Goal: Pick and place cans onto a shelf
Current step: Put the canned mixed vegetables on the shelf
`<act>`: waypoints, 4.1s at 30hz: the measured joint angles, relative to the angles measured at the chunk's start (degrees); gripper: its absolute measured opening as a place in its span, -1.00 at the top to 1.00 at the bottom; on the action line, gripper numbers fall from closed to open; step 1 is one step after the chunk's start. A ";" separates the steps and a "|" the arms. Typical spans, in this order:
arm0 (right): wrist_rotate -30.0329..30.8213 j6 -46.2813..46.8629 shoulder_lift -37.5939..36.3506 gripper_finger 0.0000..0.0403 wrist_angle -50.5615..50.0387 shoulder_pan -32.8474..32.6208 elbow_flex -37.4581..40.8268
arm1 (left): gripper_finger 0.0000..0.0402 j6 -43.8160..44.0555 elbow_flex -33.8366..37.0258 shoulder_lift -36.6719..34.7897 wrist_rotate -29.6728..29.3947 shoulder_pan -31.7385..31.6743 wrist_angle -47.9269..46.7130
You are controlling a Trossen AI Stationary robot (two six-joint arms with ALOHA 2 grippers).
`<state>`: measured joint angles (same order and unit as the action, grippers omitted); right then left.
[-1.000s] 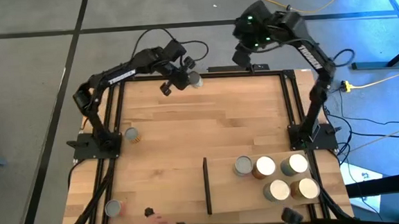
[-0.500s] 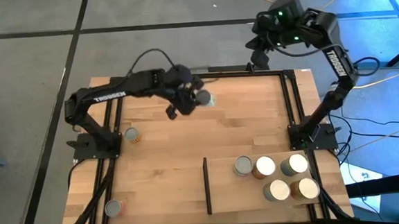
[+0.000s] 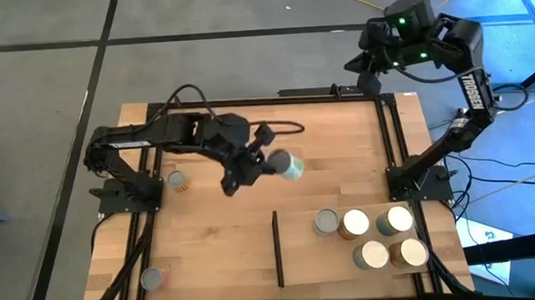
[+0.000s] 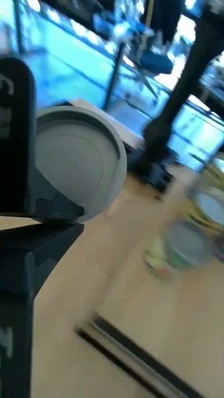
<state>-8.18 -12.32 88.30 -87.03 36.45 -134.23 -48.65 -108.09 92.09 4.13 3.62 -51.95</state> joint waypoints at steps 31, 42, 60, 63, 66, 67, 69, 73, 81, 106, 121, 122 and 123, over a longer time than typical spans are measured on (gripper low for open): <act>-33.56 -6.91 -6.20 0.90 -3.05 -6.04 0.02 | 1.00 26.14 -2.87 13.79 4.43 12.99 8.90; -38.43 -7.66 -9.56 0.90 -3.01 -9.10 0.02 | 1.00 36.02 -2.89 14.36 -1.02 15.64 8.03; -38.43 -7.43 -10.11 0.90 -2.96 -13.09 0.02 | 0.93 41.98 -2.94 17.97 -0.24 15.95 6.40; -38.43 -7.39 -10.11 0.90 -2.98 -13.09 0.02 | 0.90 43.98 -2.94 17.97 -0.56 15.82 7.03; -38.42 -7.39 -10.09 0.90 -2.97 -13.09 0.02 | 0.89 45.20 -2.94 17.97 -0.58 15.80 7.16; -38.42 -7.39 -10.09 0.90 -2.96 -13.09 0.02 | 0.89 45.47 -2.94 17.97 -0.58 15.80 7.20; -38.41 -7.39 -10.09 0.90 -2.97 -13.09 0.02 | 0.88 45.83 -2.94 17.97 -0.60 15.80 7.61; -38.43 -7.41 -10.09 0.90 -2.96 -13.09 0.02 | 0.88 48.07 -2.94 17.97 -0.34 15.80 9.85; -38.42 -7.41 -10.09 0.90 -2.97 -13.09 0.02 | 0.87 50.12 -2.94 17.97 -0.16 16.06 10.00; -38.41 -7.28 -10.09 0.90 -2.98 -13.09 0.02 | 0.75 51.28 -2.94 17.97 -0.90 16.62 10.53; -32.65 -6.09 -10.06 0.90 -2.98 -16.79 0.58 | 0.79 51.37 -2.91 10.94 -9.55 16.52 7.43; -30.69 -5.90 -10.02 0.90 -2.97 -17.80 0.66 | 0.82 51.23 -2.91 10.26 -10.22 16.52 6.97; -28.97 -5.90 -9.92 0.90 -2.98 -18.81 0.68 | 0.85 50.77 -2.91 9.49 -10.79 16.47 6.34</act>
<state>-37.15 -18.22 78.38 -90.02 17.63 -133.56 2.12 -110.99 101.58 -6.66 20.10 -45.61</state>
